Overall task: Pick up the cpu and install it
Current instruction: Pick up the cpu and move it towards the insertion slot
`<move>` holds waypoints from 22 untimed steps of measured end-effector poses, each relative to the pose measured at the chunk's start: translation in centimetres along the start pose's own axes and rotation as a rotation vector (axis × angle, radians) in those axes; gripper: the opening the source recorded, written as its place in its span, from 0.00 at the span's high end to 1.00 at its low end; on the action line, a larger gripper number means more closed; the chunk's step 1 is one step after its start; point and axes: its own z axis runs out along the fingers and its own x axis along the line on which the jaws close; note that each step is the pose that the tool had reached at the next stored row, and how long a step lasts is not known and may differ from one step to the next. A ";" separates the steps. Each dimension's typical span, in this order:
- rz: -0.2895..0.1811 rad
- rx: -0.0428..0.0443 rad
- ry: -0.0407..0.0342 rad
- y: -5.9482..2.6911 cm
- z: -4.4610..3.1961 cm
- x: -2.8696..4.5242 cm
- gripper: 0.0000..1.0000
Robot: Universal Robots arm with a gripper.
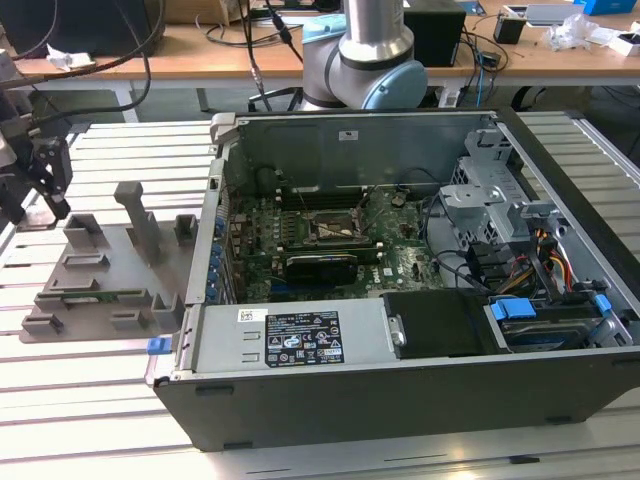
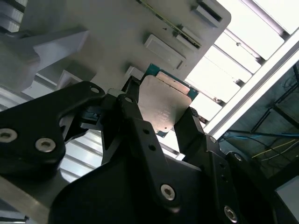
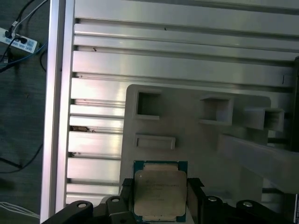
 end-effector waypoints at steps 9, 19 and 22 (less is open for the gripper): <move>0.000 0.0001 0.0001 -0.05 -2.06 -0.05 0.45; 0.000 0.0000 0.0000 -0.10 -3.55 -0.09 0.45; 0.000 0.0001 0.0001 -0.11 -4.10 -0.11 0.45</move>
